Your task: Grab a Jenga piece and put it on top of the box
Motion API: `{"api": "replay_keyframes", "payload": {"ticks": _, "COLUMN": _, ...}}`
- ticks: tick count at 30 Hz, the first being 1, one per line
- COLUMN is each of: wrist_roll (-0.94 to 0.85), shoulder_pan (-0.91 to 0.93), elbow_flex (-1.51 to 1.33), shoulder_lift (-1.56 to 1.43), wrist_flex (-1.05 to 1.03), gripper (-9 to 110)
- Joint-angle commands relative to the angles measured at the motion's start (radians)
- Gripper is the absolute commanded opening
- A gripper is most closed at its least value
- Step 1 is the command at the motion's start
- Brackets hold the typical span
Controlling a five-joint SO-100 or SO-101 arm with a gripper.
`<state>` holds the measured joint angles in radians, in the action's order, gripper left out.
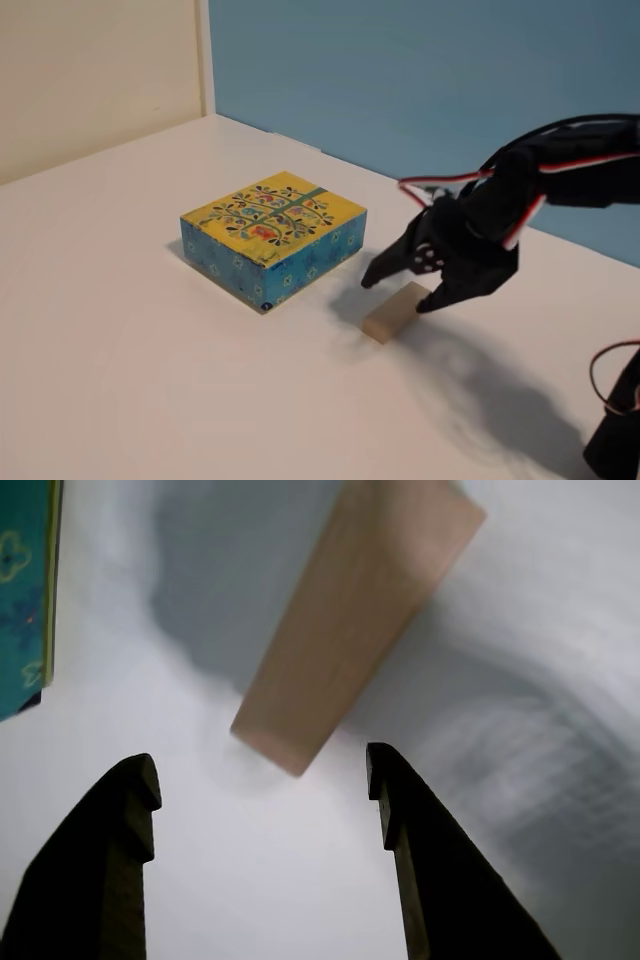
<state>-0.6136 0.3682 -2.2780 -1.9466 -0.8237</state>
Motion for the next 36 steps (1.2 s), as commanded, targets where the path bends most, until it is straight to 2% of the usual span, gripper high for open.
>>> {"api": "replay_keyframes", "payload": {"ticks": 1, "wrist_roll": -0.023, "shoulder_pan": 0.026, "elbow_flex": 0.041, "shoulder_lift": 0.015, "wrist_flex": 0.032, "gripper": 23}}
{"api": "replay_keyframes", "payload": {"ticks": 12, "wrist_roll": -0.078, "shoulder_pan": 0.084, "elbow_flex": 0.041, "shoulder_lift": 0.097, "wrist_flex": 0.094, "gripper": 23}}
{"api": "replay_keyframes", "payload": {"ticks": 20, "wrist_roll": -0.097, "shoulder_pan": 0.087, "elbow_flex": 0.041, "shoulder_lift": 0.101, "wrist_flex": 0.095, "gripper": 20}}
{"api": "replay_keyframes", "payload": {"ticks": 36, "wrist_roll": -0.152, "shoulder_pan": 0.066, "elbow_flex": 0.041, "shoulder_lift": 0.12, "wrist_flex": 0.103, "gripper": 21}}
